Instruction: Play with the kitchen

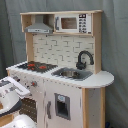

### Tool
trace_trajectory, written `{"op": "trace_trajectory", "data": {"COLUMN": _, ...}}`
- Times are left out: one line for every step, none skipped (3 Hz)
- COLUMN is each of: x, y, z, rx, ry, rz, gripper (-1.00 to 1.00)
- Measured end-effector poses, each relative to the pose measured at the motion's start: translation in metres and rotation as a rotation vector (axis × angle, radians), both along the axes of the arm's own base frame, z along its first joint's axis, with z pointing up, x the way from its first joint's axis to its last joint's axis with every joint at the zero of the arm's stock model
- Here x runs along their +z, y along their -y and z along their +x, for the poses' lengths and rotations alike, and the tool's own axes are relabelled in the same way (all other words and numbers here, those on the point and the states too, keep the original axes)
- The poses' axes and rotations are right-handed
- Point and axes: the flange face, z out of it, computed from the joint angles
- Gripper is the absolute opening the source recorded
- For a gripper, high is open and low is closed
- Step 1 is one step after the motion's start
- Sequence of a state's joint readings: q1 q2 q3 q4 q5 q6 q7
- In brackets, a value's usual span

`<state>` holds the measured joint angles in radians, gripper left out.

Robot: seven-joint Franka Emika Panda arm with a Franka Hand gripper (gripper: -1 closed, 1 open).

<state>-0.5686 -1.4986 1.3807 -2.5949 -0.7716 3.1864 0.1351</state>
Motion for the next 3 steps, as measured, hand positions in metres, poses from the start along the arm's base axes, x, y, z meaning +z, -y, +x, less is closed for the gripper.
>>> {"op": "trace_trajectory", "data": {"x": -0.006, "y": 0.019, "z": 0.013, "rx": -0.014, "ry": -0.041, "rz": 0.065, "gripper": 1.00}}
{"op": "trace_trajectory", "data": {"x": -0.005, "y": 0.036, "z": 0.031, "rx": -0.024, "ry": -0.071, "rz": 0.107, "gripper": 1.00}}
{"op": "trace_trajectory", "data": {"x": -0.007, "y": 0.040, "z": 0.039, "rx": 0.008, "ry": -0.115, "rz": 0.124, "gripper": 1.00}}
